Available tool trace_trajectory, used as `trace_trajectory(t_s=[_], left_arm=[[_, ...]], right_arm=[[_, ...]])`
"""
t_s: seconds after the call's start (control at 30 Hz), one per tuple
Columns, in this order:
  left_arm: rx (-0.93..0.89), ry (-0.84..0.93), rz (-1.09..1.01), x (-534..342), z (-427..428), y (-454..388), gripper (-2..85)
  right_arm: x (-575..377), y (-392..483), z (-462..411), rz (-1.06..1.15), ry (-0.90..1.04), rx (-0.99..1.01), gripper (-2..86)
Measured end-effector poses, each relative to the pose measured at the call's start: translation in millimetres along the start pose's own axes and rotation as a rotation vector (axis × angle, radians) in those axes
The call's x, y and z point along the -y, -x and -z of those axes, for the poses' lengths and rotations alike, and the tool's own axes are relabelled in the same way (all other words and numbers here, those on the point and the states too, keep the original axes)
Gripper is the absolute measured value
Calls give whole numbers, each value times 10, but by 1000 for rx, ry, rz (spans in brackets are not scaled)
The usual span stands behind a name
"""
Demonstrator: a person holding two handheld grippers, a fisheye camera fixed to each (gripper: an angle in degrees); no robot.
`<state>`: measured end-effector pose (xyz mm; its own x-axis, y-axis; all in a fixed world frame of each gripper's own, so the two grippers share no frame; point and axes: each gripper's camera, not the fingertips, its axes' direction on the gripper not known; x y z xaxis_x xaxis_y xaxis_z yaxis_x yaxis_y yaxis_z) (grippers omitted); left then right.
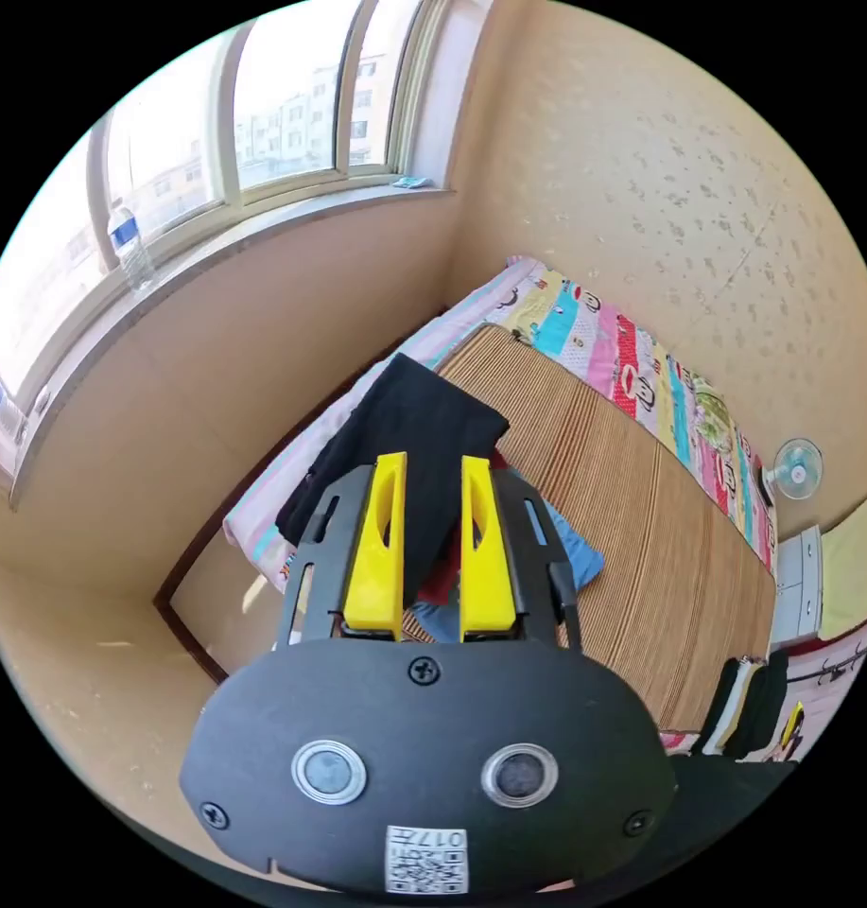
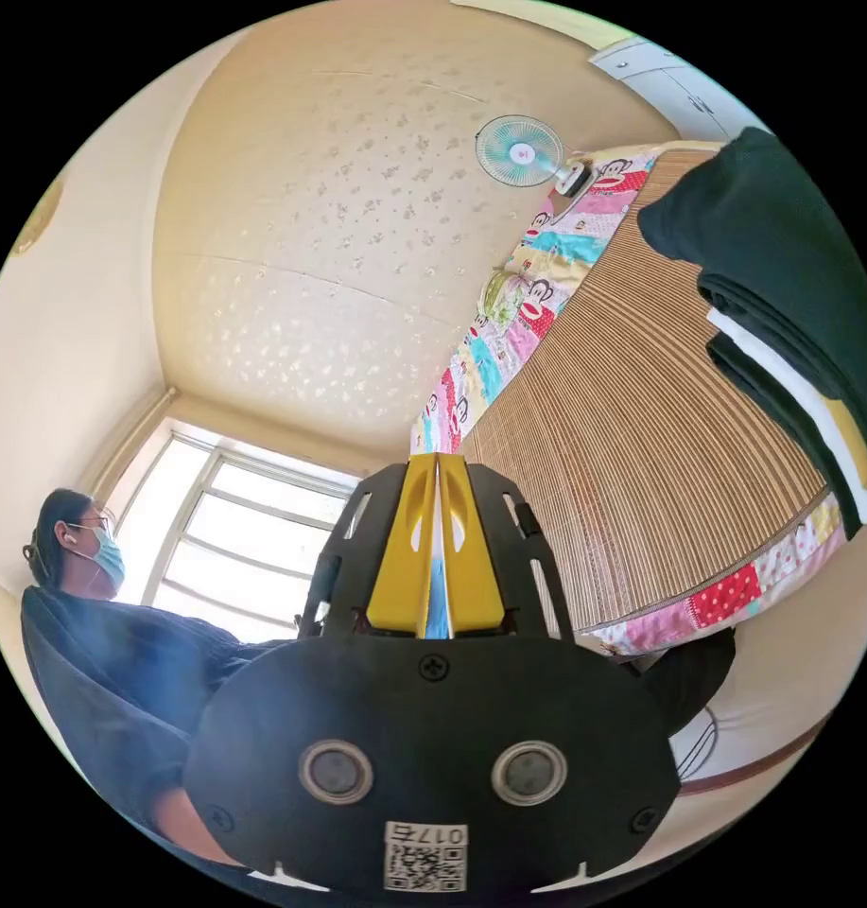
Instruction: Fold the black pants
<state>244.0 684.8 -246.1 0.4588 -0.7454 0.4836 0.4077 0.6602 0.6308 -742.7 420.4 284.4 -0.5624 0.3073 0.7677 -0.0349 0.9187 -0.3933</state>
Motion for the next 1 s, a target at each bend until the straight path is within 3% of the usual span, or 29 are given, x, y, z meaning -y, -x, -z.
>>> trace_trajectory(t_s=[0.13, 0.3, 0.4, 0.43, 0.53, 0.6, 0.77, 0.9, 1.0], left_arm=[[63, 80, 31, 263, -359, 488, 126], [-68, 232, 16, 416, -892, 705, 133], [-57, 221, 72, 474, -794, 802, 63], [-98, 214, 83, 495, -746, 823, 39], [-458, 123, 42, 529, -433, 708, 7], [-631, 104, -138, 448, -130, 160, -2], [-751, 120, -414, -143, 188, -1245, -6], [-817, 330, -429, -772, -277, -2126, -4], [-743, 505, -558, -1238, -522, -2550, 1]], right_arm=[[-128, 301, 86, -4, 12, -78, 3], [-249, 412, 117, -43, 35, -172, 4], [-260, 477, 30, -25, 66, -168, 4], [-264, 502, -23, -13, 86, -170, 3], [-293, 526, -151, -2, 113, -135, 3], [-306, 493, -173, -13, 75, -37, 3], [-245, 346, -178, -34, -37, 112, 2], [-219, 293, -254, -38, -15, 134, 2], [-213, 271, -324, -47, 22, 128, 2]])
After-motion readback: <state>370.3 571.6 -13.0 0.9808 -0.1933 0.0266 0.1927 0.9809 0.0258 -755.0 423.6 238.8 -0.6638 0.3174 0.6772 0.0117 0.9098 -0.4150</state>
